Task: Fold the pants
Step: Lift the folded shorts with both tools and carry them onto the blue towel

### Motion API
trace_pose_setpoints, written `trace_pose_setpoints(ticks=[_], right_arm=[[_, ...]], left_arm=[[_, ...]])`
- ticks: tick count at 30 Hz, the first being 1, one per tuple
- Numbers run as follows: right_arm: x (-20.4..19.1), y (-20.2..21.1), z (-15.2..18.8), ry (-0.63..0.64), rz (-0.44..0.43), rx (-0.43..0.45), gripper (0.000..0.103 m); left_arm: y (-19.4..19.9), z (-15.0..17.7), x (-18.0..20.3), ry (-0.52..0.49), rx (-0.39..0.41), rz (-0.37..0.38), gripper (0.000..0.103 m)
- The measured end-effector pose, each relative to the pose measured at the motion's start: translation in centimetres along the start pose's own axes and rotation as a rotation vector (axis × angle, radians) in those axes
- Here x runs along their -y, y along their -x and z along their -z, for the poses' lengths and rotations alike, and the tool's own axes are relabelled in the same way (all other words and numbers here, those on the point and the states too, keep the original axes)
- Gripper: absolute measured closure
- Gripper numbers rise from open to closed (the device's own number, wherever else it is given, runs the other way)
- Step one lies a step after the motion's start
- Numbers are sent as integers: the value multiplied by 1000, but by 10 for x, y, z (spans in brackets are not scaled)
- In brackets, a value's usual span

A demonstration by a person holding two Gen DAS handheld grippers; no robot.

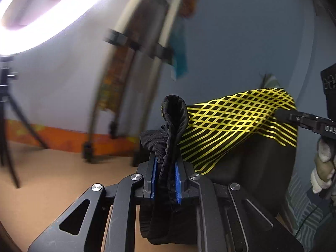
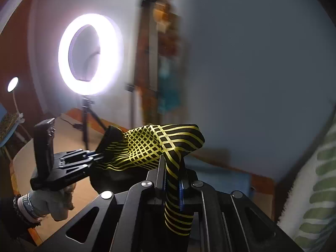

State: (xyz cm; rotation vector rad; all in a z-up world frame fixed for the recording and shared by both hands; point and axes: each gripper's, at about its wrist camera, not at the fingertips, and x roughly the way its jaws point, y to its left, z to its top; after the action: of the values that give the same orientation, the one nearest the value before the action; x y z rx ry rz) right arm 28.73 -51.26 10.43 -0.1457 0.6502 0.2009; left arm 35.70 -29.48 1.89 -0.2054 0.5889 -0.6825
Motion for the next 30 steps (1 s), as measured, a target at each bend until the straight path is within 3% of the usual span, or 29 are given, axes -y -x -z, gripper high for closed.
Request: trace_pose_setpoints(ticks=[5,8,12,13,16,18,21,30], right_arm=[[80,-36,19,-57,43,-56,97],[122,-67,30,-117,47,-78,97],[154,-107,43,-169,37,-100,96],[160,-117,43,-178,50,-107,90],[176,-136,52,-236,90,-131,74],[184,-136,60,-278,90,-126,65],[187,-122,73,-297,97,-121,63],[170,-68,148,-441,-32,-199,63]], left_arm=[[-59,0,27,-39,-43,-12,91],[-89,2,37,-62,-65,-61,90],[-123,-3,31,-77,-113,-148,73],[-126,-4,30,-82,-119,-161,73],[-125,-7,27,-104,-120,-210,63],[-118,-8,26,-120,-111,-203,63],[-108,-7,21,-147,-112,-186,63],[-61,14,24,-209,-164,-137,63]])
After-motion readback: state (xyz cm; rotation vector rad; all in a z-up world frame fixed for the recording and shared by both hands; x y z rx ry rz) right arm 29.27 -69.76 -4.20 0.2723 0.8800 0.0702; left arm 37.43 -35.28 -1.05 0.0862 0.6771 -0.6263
